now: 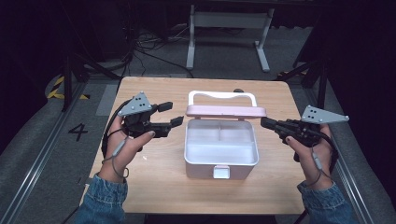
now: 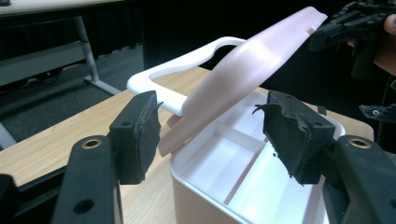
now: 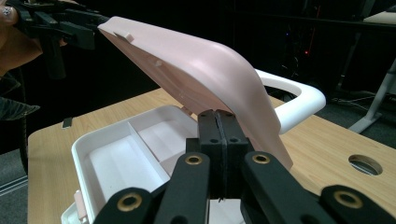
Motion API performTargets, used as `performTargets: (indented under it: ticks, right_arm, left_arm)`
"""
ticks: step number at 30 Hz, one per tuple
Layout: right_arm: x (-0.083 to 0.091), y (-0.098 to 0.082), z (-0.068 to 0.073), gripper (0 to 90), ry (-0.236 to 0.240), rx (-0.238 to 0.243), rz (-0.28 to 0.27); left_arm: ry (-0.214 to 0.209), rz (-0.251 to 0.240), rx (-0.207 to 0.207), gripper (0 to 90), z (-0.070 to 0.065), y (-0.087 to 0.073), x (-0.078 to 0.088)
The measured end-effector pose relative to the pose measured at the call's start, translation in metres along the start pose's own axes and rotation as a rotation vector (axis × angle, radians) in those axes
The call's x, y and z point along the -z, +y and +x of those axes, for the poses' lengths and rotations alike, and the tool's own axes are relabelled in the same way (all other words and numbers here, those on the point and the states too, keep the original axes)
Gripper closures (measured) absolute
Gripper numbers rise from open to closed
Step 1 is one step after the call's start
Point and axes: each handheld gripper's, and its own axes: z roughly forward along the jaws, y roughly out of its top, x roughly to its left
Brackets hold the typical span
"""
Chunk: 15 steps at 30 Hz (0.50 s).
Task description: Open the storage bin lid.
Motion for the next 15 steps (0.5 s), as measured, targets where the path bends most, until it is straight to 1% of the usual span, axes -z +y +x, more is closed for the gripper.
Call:
performTargets:
  ticks: [3, 5, 11, 15]
  right_arm:
    - [0.0, 0.0, 0.0, 90.0, 0.0, 0.001, -0.003]
    - [-0.001, 0.0, 0.0, 90.0, -0.001, 0.0, -0.003]
    - [0.0, 0.0, -0.001, 90.0, 0.007, -0.007, -0.005]
    - [-0.001, 0.0, -0.001, 90.0, 0.006, -0.006, -0.007]
  left_arm:
    - [-0.003, -0.001, -0.01, 34.5, -0.001, 0.0, -0.004]
    - [-0.014, 0.002, -0.006, 33.3, -0.003, 0.0, -0.009]
    - [-0.024, 0.01, -0.005, 31.9, -0.005, -0.001, -0.023]
    - [-0.023, 0.011, -0.01, 32.1, -0.006, 0.0, -0.032]
